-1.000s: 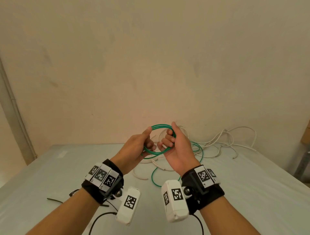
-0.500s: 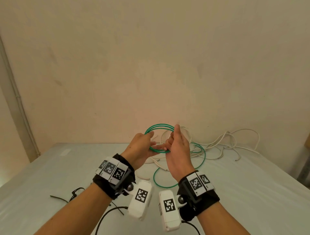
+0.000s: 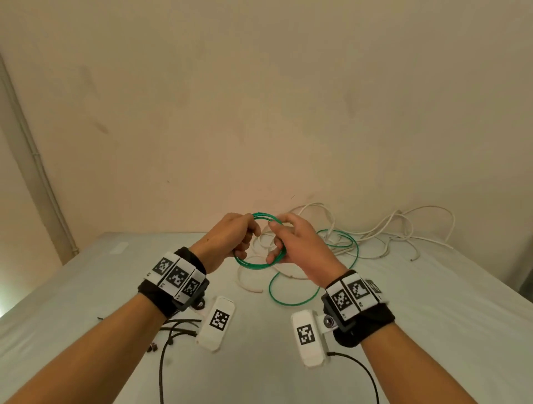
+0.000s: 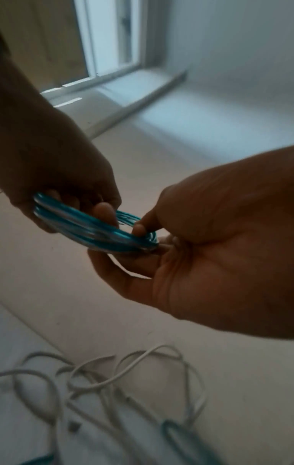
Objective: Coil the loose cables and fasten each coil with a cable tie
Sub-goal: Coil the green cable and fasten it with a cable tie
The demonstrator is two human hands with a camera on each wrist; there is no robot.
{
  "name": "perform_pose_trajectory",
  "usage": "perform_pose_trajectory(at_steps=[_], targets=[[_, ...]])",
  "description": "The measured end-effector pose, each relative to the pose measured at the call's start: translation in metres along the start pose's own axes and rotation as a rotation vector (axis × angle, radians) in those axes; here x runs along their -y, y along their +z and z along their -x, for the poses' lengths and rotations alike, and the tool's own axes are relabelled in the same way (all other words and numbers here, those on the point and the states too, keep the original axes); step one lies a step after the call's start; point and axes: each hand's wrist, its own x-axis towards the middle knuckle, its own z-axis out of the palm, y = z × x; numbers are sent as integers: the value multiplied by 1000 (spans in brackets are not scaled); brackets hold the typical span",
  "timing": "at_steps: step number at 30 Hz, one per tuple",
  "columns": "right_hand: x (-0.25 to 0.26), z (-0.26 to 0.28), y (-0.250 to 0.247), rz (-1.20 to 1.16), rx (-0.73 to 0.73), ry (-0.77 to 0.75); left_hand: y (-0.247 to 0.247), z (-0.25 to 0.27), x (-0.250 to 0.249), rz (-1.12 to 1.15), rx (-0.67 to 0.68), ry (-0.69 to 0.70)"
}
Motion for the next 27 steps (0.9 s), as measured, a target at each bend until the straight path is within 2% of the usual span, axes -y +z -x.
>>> perform_pose_trajectory(at_steps=[3, 5, 7, 9, 11, 13, 17, 20, 24, 27], targets=[[6, -1, 6, 295, 64, -20, -9, 10, -2, 0, 138, -68], [10, 0, 12, 363, 89, -9, -16, 14, -2, 40, 190, -99], [13, -1, 17, 219, 170, 72, -25, 17, 0, 41, 198, -115], [15, 1, 20, 53, 291, 131, -30, 20, 4, -50, 198, -119], [12, 1, 24, 62, 344, 124, -33, 21, 8, -170, 211, -112], [7, 3, 30, 164, 337, 72, -36, 22, 9, -220, 220, -128], [-2, 4, 38, 388, 272, -145, -48, 24, 8, -176, 312, -192], [-8, 1, 41, 531, 235, -255, -51, 26, 9, -186, 329, -195], [-15, -6, 50, 811, 140, -368, -56, 26, 11, -122, 239, -141], [-26, -13, 58, 843, 80, -411, -55, 28, 17, -351, 130, 1]])
